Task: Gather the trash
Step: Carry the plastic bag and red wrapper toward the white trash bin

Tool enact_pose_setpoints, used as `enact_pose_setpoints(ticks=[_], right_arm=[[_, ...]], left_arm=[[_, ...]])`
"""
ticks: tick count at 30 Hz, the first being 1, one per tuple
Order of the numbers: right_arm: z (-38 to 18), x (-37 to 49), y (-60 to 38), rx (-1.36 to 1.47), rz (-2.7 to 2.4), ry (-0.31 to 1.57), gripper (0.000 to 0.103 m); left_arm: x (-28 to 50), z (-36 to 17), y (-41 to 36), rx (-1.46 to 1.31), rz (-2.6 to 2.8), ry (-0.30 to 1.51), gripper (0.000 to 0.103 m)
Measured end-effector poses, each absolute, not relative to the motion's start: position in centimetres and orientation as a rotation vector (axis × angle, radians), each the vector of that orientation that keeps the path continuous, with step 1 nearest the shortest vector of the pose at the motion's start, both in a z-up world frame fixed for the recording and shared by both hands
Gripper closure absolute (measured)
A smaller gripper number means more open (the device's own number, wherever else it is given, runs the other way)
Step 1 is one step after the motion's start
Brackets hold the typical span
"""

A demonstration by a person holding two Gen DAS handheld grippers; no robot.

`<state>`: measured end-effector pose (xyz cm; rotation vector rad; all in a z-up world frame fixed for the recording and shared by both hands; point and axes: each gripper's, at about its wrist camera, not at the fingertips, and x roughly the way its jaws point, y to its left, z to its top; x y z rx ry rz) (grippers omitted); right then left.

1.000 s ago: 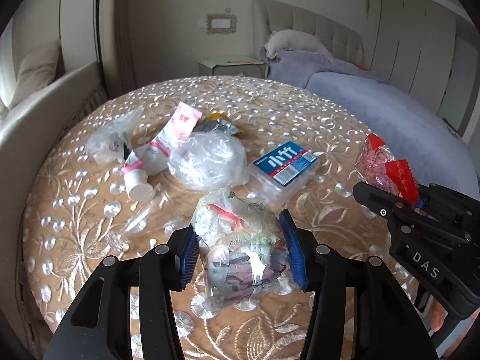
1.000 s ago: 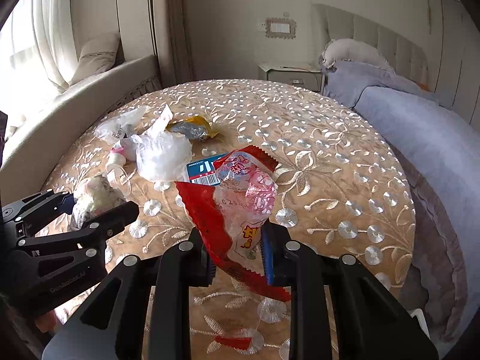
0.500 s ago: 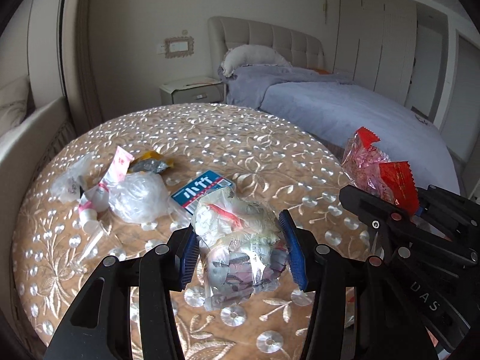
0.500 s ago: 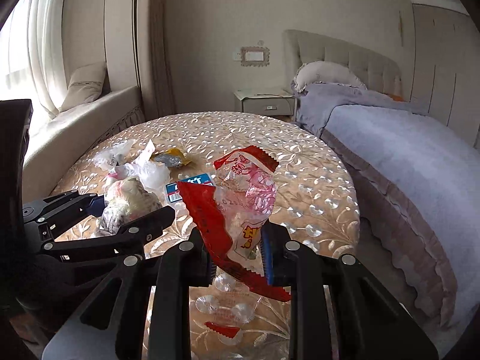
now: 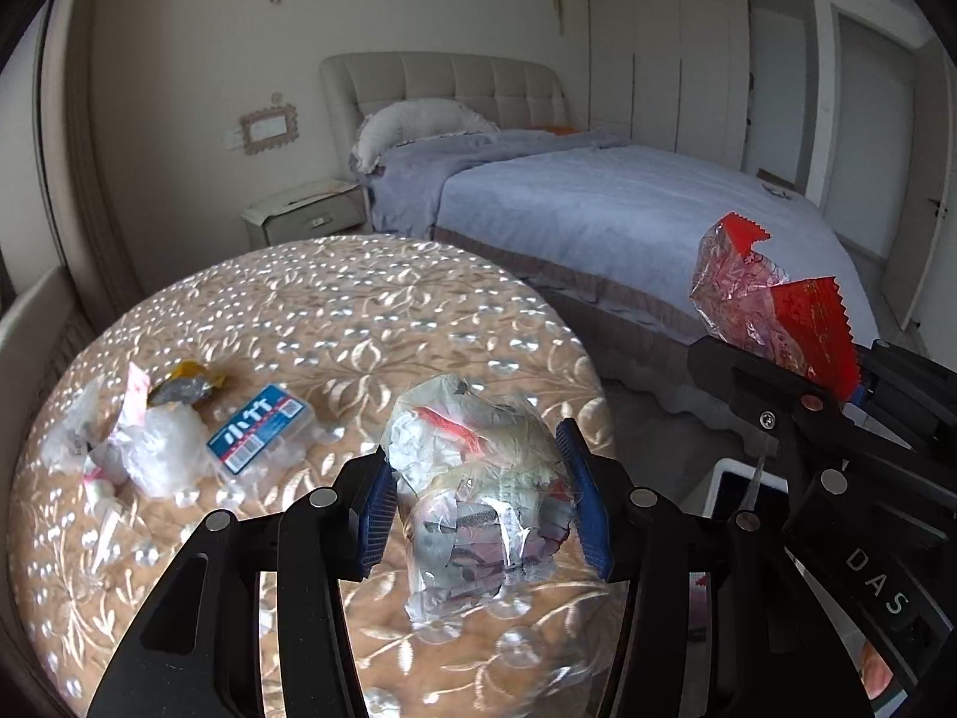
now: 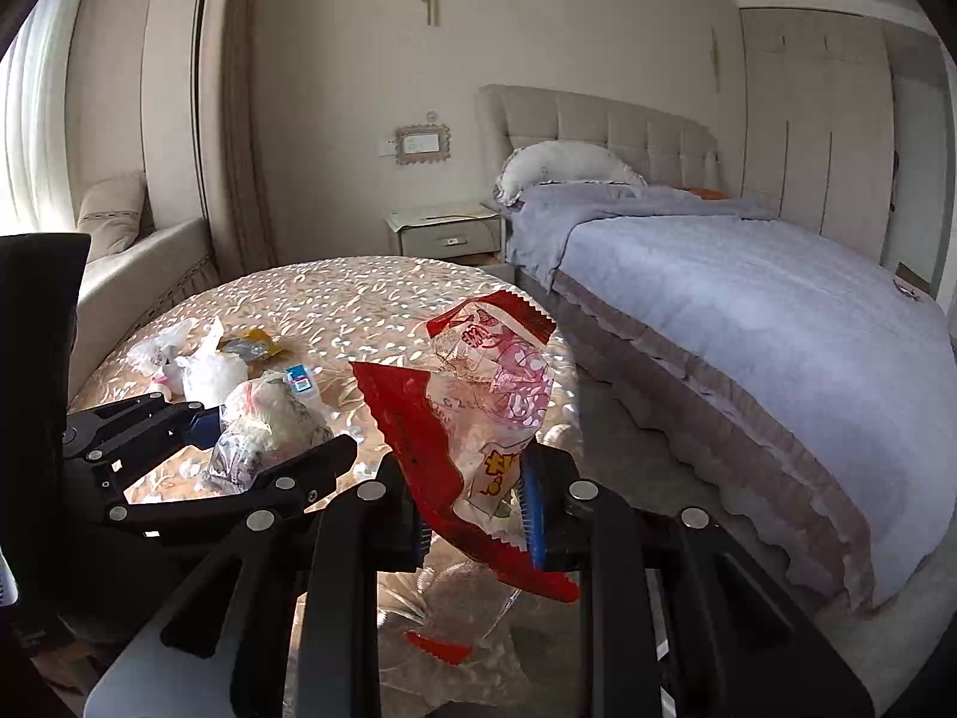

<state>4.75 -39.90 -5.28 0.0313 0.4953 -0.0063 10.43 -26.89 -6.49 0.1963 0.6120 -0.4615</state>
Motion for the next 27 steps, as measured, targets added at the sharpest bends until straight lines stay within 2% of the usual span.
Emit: enact_pose_setpoints(ticks=[9,27], right_arm=[[-6.3,2.3,-45.4,0.086,-0.128,0.487,0.078],[-12.1,-1.2,-55.4,0.218,-0.321,0.561,0.078]], left_arm=[[8.5,-7.6,-34.2,0.286,-0.589,0.616,0.053],[5.4,-14.6,-46.5,0.454,-0.784,0.701,0.053]])
